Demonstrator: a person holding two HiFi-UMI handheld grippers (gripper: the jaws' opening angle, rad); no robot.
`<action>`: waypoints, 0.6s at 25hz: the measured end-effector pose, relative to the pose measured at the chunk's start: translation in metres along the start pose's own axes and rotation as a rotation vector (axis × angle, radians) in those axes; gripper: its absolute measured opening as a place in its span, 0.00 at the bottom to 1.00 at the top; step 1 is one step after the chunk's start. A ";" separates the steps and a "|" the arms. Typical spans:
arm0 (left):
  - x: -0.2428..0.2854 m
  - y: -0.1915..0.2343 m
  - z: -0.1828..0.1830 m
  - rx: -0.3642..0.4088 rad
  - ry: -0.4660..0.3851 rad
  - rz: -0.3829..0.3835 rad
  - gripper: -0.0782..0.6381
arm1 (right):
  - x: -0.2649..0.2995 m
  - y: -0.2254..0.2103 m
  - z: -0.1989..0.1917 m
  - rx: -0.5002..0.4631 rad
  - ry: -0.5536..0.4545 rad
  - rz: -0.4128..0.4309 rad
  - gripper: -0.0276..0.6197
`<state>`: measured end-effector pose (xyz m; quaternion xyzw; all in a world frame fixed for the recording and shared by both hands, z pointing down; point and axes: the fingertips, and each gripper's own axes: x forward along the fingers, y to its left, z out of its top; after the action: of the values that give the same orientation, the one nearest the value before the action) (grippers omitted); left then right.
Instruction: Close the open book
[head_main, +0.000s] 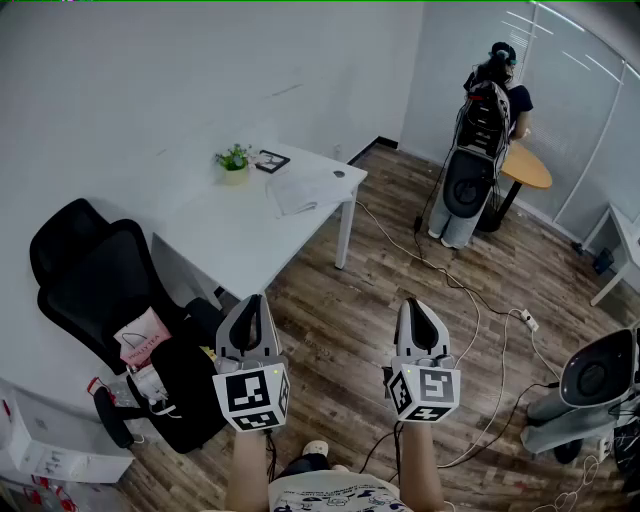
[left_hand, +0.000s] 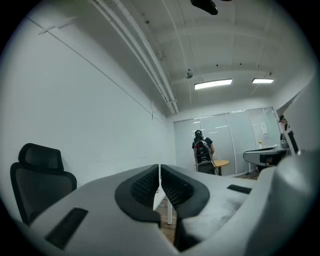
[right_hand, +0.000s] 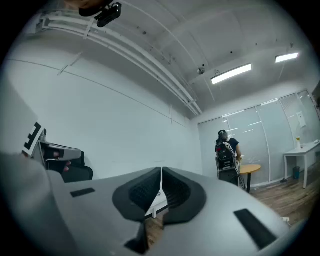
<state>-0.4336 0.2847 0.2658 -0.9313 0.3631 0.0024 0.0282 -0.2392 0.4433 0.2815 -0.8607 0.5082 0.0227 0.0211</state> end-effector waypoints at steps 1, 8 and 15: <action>-0.001 0.001 0.000 0.001 -0.001 0.000 0.15 | -0.001 0.001 0.000 -0.001 -0.002 0.000 0.08; 0.001 -0.001 0.000 0.011 0.001 -0.007 0.15 | -0.001 -0.004 0.000 0.000 0.000 -0.008 0.08; 0.010 0.004 -0.003 0.015 0.005 -0.009 0.15 | 0.006 -0.005 -0.004 0.013 -0.008 -0.004 0.09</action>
<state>-0.4288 0.2751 0.2684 -0.9326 0.3592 -0.0029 0.0345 -0.2318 0.4398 0.2849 -0.8614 0.5066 0.0226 0.0289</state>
